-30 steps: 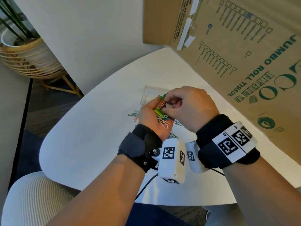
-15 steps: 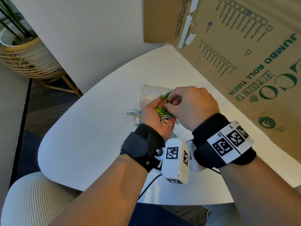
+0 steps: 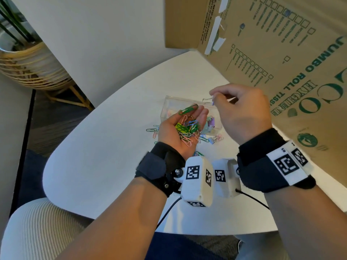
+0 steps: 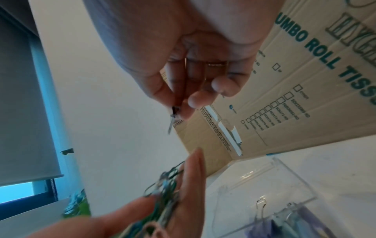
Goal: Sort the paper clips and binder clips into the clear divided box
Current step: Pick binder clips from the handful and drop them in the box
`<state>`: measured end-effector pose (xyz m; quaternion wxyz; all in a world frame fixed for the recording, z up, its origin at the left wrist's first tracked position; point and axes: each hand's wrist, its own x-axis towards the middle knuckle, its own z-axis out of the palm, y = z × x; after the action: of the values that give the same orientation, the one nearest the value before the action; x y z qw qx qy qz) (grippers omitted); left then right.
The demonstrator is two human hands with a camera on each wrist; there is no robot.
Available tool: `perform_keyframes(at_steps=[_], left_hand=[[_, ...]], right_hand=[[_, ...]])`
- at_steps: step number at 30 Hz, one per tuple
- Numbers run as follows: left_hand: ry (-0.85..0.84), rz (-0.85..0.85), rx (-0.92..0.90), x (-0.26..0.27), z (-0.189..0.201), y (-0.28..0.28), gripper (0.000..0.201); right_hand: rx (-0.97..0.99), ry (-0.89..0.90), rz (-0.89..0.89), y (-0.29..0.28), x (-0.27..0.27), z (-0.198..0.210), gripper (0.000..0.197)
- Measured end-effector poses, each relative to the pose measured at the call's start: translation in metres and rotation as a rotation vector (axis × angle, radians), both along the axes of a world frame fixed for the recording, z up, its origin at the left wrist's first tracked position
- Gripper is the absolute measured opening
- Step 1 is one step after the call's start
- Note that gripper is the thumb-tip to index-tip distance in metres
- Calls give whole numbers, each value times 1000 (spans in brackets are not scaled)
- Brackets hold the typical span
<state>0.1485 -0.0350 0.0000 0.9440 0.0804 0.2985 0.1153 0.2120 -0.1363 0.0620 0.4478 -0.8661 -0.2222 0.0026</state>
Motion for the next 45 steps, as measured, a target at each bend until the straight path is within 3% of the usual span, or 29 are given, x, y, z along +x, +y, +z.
perform_keyframes(at_steps=[4, 10, 14, 18, 20, 23, 29, 34, 45], left_hand=[[0, -17, -30, -8, -2, 3, 34], [11, -17, -27, -15, -7, 4, 34], [11, -23, 0, -15, -7, 5, 29], [45, -36, 45, -18, -11, 0, 34], [46, -53, 46, -20, -15, -3, 44], [51, -76, 55, -21, -16, -5, 26], [78, -108, 14, -16, -15, -2, 22], [12, -121, 2, -20, -10, -2, 23], [-27, -54, 118, -20, -3, -3, 33]], right_hand=[[-28, 6, -45, 0, 23, -12, 16], [-369, 141, 44, 1, 40, -39, 11], [-254, 34, 62, 0, 24, -26, 11], [-148, 116, 303, 5, -8, -8, 11], [-272, 91, 411, 9, -21, -5, 9], [-438, 72, 464, 16, -28, -7, 10], [-698, -73, 480, 29, -33, -9, 11], [-560, 28, 408, 31, -33, -12, 14], [14, 459, 287, 19, -27, -8, 15]])
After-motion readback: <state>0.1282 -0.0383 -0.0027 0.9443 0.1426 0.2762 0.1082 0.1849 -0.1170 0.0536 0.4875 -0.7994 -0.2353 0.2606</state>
